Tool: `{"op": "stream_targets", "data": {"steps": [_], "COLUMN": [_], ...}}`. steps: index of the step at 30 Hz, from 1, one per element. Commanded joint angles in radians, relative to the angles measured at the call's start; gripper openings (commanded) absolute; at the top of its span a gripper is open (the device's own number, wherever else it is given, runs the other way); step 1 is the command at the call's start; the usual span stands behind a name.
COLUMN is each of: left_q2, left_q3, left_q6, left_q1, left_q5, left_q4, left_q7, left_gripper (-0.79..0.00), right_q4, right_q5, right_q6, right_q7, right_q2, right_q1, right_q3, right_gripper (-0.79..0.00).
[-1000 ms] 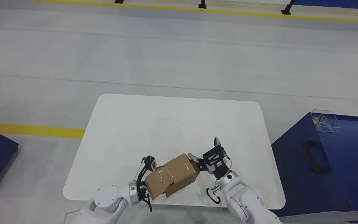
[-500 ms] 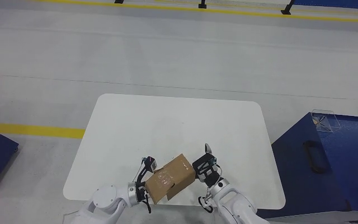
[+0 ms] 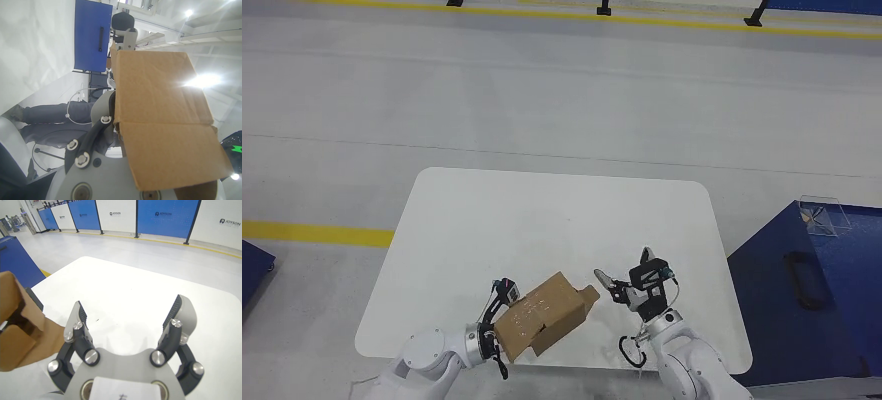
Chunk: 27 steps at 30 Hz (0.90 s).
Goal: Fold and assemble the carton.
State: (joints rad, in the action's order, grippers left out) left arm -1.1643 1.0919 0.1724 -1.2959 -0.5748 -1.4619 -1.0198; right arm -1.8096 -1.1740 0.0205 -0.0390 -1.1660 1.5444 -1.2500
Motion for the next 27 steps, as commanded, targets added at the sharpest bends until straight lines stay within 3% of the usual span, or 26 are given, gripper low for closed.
{"op": "stream_targets", "data": {"steps": [1,9,14,27], "left_q2": [-0.001,-0.006,-0.008,-0.009], "left_q3": [0.0,-0.02,-0.033,-0.056], "left_q6": [0.006,0.024,0.03,0.038], "left_q1": [0.003,0.026,0.032,0.028], "left_q5": [-0.022,-0.039,-0.021,0.032], "left_q4": [0.005,0.029,0.029,0.018], "left_q7": [-0.022,-0.065,-0.056,-0.033], "left_gripper": [-0.785,-0.785,-0.785,-0.785], "right_q4": [0.024,0.058,0.039,-0.011], "right_q5": [0.061,0.407,0.571,0.614], "right_q6": [0.042,0.283,0.356,0.389], "right_q7": [-0.038,-0.202,-0.296,-0.328], "right_q2": [0.0,-0.001,0.006,0.015], "right_q1": [0.002,0.0,0.001,0.018], "right_q3": [-0.007,-0.007,-0.05,-0.082], "right_gripper": [0.0,0.0,0.0,0.0]}}
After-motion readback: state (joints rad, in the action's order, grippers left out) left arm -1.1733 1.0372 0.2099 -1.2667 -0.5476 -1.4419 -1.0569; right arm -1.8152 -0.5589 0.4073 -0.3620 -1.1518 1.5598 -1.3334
